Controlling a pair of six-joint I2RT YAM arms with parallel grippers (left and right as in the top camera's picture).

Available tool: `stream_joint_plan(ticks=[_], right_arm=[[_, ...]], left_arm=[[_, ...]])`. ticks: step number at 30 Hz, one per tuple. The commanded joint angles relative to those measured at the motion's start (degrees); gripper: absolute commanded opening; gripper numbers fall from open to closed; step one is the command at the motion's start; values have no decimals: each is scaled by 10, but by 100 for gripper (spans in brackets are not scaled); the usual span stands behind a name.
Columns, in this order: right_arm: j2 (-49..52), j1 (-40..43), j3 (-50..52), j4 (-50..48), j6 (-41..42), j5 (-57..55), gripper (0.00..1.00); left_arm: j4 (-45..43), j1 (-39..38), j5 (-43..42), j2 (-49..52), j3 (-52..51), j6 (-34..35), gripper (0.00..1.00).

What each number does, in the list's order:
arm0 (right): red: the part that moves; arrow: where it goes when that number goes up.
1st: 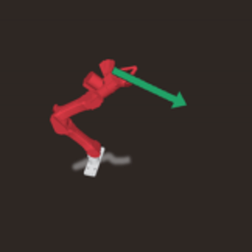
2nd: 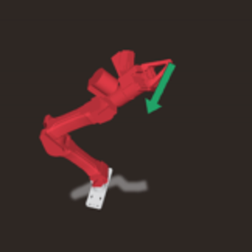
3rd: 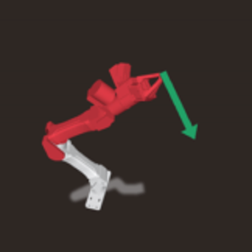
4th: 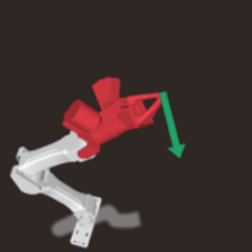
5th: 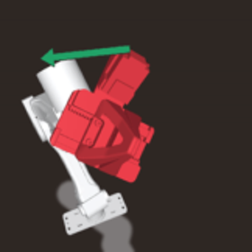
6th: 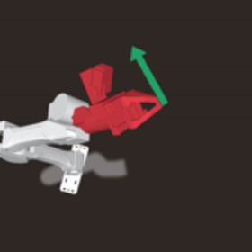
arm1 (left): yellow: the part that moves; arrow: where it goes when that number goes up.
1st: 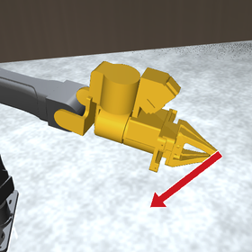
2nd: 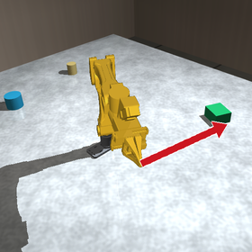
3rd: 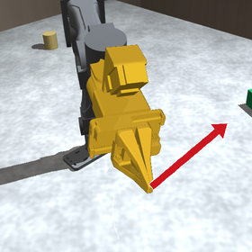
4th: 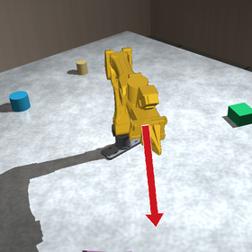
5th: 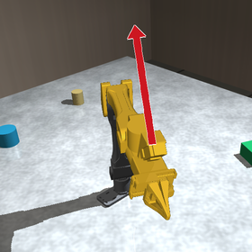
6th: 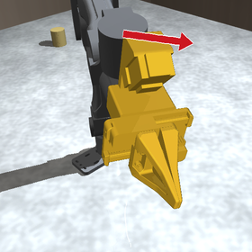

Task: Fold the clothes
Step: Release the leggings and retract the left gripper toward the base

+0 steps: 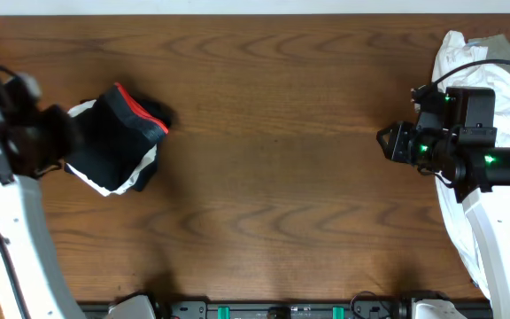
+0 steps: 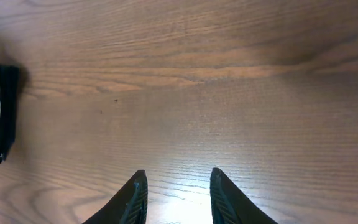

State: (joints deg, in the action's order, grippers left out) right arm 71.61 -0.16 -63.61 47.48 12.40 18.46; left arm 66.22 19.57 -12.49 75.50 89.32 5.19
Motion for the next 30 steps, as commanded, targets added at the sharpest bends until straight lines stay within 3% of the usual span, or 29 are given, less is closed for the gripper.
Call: stream_joint_plan(ticks=[1, 6, 9, 11, 12, 13, 14, 15, 16, 17, 18, 30], right_arm=[[-17, -2, -4, 3, -67, 28, 33], [-91, -2, -9, 5, -140, 93, 38], [-161, -2, -9, 8, -143, 92, 40], [-211, -2, -9, 9, -143, 92, 41], [-246, -2, -9, 11, -143, 91, 46], [-265, -2, -9, 12, -142, 89, 54], [-291, -2, -9, 16, -142, 86, 70], [-314, -2, -9, 19, -143, 82, 99], [-332, -2, -9, 22, -143, 76, 99], [-349, -2, -9, 25, -143, 74, 99], [-369, -2, -9, 28, -142, 74, 99], [-438, -2, -9, 64, -142, 75, 100]], left_arm=[[2, -65, -18, -42, 5, -72, 6], [4, -163, 10, -143, 5, -116, 6], [15, -200, 39, -208, 5, -116, 16], [33, -210, 43, -245, 5, -116, 39], [44, -210, 43, -261, 5, -116, 55], [56, -210, 44, -273, 5, -116, 62], [70, -210, 45, -284, 5, -116, 67], [80, -210, 47, -293, 4, -116, 69], [87, -210, 47, -298, 2, -115, 70], [91, -210, 46, -302, 0, -113, 79], [95, -210, 46, -303, -3, -109, 98], [118, -210, 46, -302, -4, -110, 98]])
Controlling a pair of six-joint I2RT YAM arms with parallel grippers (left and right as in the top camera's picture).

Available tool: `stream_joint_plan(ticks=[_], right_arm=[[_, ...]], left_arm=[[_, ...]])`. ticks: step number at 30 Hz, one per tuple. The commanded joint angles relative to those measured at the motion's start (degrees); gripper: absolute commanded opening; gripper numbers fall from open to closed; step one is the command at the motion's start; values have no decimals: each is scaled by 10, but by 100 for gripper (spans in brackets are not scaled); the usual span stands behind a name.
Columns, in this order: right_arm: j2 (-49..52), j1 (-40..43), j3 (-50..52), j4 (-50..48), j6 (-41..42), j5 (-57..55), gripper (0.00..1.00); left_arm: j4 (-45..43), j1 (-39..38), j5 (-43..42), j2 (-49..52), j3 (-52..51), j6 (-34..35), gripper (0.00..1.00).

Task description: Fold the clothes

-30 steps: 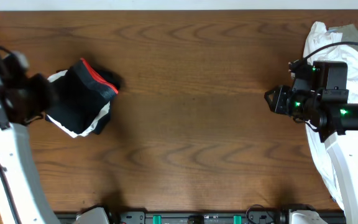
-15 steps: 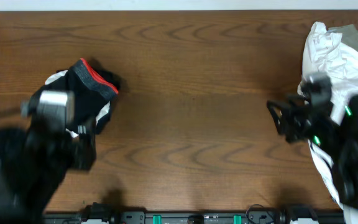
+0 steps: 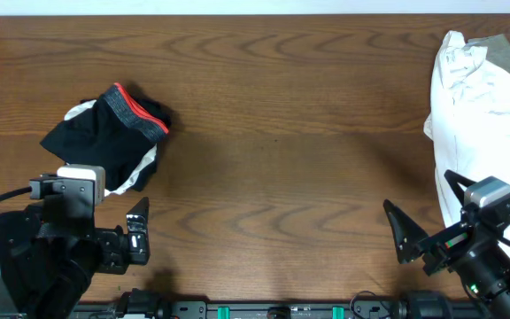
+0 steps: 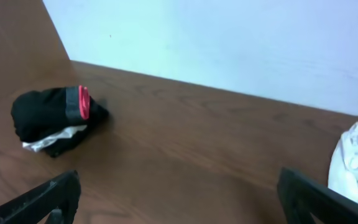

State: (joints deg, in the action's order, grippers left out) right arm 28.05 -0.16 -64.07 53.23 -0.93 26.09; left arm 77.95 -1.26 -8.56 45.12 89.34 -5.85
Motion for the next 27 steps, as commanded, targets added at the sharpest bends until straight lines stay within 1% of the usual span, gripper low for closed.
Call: stream_joint_plan(ticks=[1, 14, 16, 19, 22, 27], right_arm=[[-2, -2, -4, 14, -9, -2, 99], [-3, -4, 5, 129, -9, -3, 99], [-14, -4, 19, 116, -20, -40, 99], [-52, -5, 71, 39, -19, -55, 99], [-111, -16, 162, -25, -19, -51, 99], [-209, -55, 319, -68, -19, -36, 99]], left_arm=[[0, -2, 7, 2, -4, 1, 98], [0, -2, 7, 2, -4, 1, 98], [0, -2, 7, 2, -4, 1, 98], [0, -2, 7, 2, -4, 1, 98], [0, -2, 7, 2, -4, 1, 98], [0, -2, 7, 2, -4, 1, 98]])
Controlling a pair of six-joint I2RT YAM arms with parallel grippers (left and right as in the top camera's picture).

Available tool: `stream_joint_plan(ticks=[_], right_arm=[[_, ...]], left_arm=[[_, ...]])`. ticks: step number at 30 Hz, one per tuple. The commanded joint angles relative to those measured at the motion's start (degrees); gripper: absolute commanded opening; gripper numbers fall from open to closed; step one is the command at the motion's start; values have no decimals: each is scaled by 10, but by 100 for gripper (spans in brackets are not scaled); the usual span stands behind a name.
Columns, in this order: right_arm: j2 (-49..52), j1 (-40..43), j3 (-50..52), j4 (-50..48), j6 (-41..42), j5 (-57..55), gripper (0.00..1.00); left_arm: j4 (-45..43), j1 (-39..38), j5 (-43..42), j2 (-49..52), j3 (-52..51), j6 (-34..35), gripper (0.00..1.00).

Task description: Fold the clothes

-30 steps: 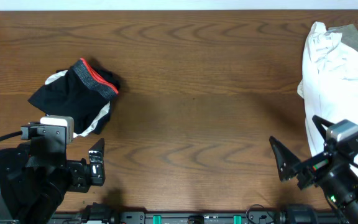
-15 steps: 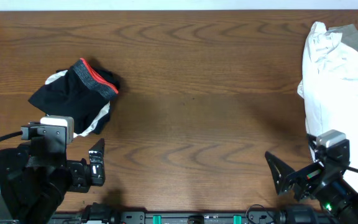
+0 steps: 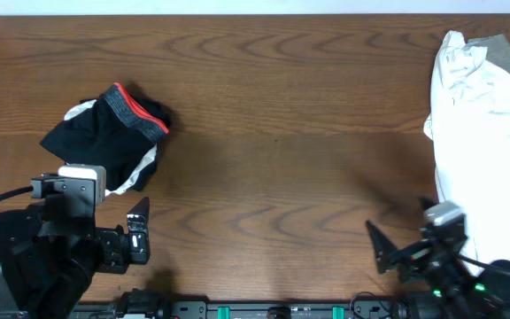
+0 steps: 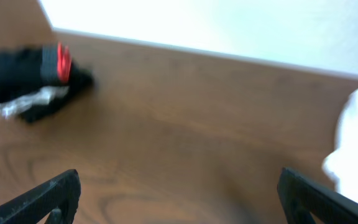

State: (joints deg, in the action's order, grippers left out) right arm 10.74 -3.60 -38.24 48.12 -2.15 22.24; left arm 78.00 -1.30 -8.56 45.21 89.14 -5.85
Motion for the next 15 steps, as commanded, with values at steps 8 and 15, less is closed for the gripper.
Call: stream_joint_plan(ticks=[8, 15], right_arm=[[-104, -35, 221, -125, -7, -3, 99], [-104, -35, 298, -210, -7, 2, 99]], left_arm=[[0, -2, 7, 1, -2, 1, 98], [0, -2, 7, 1, -2, 1, 98]])
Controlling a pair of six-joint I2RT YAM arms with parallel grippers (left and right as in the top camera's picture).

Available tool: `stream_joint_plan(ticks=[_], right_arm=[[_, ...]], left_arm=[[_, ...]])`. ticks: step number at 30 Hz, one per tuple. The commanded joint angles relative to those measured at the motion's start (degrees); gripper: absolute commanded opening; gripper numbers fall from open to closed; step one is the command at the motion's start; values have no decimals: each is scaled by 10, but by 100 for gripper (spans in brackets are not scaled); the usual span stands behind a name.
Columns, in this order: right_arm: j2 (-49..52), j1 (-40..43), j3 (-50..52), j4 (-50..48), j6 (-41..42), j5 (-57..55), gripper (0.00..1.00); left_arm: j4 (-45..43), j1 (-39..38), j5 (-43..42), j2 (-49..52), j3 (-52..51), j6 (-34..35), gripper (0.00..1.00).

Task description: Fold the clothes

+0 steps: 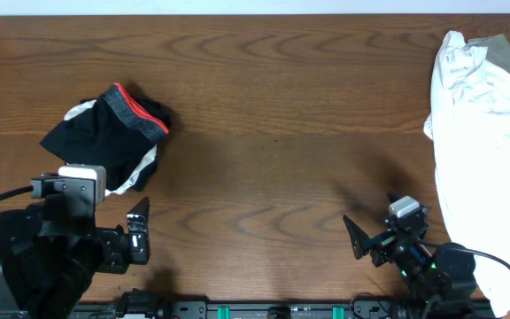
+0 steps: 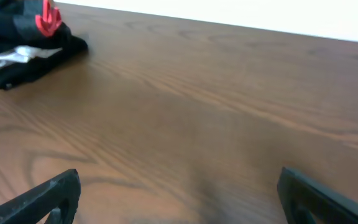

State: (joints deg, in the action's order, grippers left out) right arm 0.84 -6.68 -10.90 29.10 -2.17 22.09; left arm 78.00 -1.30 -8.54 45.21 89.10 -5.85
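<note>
A black garment with a red waistband (image 1: 106, 135) lies bunched at the table's left, with white cloth showing under it. In the right wrist view the black garment (image 2: 23, 34) sits far off at the top left. A crumpled white garment pile (image 1: 481, 124) lies along the right edge. My right gripper (image 1: 359, 245) is low at the front edge, well right of centre. In the wrist view this right gripper (image 2: 179, 199) is open wide over bare wood, holding nothing. My left gripper (image 1: 138, 232) is at the front left, below the black garment and apart from it.
Brown wooden table (image 1: 273, 106) with a pale wall beyond its far edge. Both arm bases and a dark rail run along the front edge. A grey cloth edge peeks from behind the white pile at the far right corner.
My right arm has shifted a little left along the front edge and sits lower; its wrist view no longer shows the white pile. The left arm and both garments are unchanged.
First my left arm was at the far left beside the black garment, and my right gripper hung over the table near the white pile, jaws narrowly apart. Then both arms were back at the front edge, right jaws wide. Since then only the right arm has shifted left.
</note>
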Motion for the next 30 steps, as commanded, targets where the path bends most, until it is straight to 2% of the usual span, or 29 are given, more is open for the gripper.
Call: stream_joint_plan(ticks=[1, 5, 30], right_arm=[[-5, -4, 33, -29, -7, 5, 99], [-3, -4, 40, -54, -7, 9, 99], [-2, -4, 40, -53, -7, 9, 99]], left_arm=[[0, -2, 6, 1, -2, 1, 98], [0, -2, 6, 1, -2, 1, 98], [0, -11, 7, -4, -2, 1, 98]])
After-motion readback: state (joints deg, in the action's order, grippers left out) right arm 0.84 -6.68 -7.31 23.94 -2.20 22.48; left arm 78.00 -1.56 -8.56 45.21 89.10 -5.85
